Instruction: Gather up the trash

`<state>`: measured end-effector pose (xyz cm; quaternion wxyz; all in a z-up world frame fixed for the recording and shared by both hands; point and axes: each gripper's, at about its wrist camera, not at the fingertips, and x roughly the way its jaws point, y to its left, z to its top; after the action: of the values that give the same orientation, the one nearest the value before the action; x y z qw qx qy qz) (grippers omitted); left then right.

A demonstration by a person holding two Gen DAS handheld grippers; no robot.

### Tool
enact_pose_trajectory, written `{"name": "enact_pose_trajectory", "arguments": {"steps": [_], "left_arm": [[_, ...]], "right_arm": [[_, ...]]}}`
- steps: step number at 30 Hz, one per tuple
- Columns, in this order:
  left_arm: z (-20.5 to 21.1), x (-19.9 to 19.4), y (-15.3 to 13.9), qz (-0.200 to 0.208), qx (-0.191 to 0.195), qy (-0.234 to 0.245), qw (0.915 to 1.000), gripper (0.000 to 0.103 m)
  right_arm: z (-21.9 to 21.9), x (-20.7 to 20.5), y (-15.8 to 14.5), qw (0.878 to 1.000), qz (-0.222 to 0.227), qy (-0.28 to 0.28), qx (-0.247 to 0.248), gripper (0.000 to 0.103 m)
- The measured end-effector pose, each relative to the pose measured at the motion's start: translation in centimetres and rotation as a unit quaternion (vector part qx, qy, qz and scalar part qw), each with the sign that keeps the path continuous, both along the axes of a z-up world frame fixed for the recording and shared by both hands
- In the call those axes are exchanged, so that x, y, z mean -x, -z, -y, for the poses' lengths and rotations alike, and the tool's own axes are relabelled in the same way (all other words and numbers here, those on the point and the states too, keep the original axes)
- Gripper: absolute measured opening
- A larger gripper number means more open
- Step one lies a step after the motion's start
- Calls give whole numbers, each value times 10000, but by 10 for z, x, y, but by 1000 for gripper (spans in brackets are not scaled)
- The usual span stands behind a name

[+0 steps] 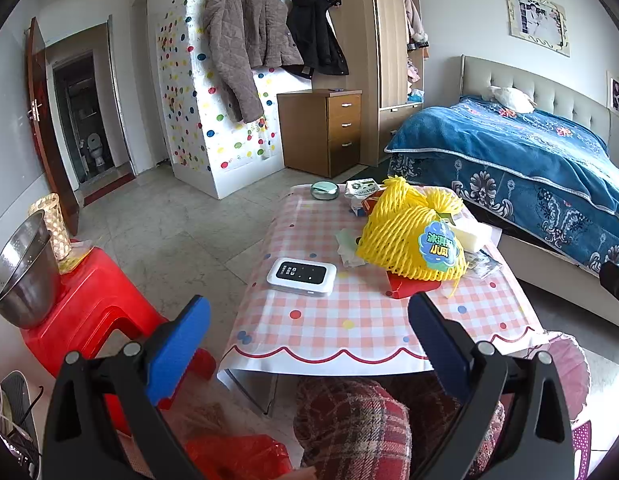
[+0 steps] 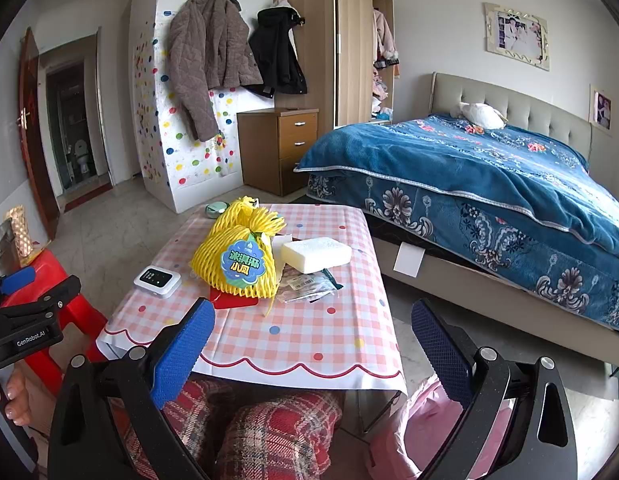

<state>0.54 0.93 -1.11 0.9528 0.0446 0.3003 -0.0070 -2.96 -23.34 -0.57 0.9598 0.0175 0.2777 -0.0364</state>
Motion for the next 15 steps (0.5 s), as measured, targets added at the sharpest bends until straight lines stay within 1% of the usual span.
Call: {"name": "enact_pose_trajectory", "arguments": {"steps": [15], "left_arm": [[-1,-1,0,-5,-7,2,10000,96]], "right_arm": [[0,0,1,10000,-1,-2,-4,97]]}}
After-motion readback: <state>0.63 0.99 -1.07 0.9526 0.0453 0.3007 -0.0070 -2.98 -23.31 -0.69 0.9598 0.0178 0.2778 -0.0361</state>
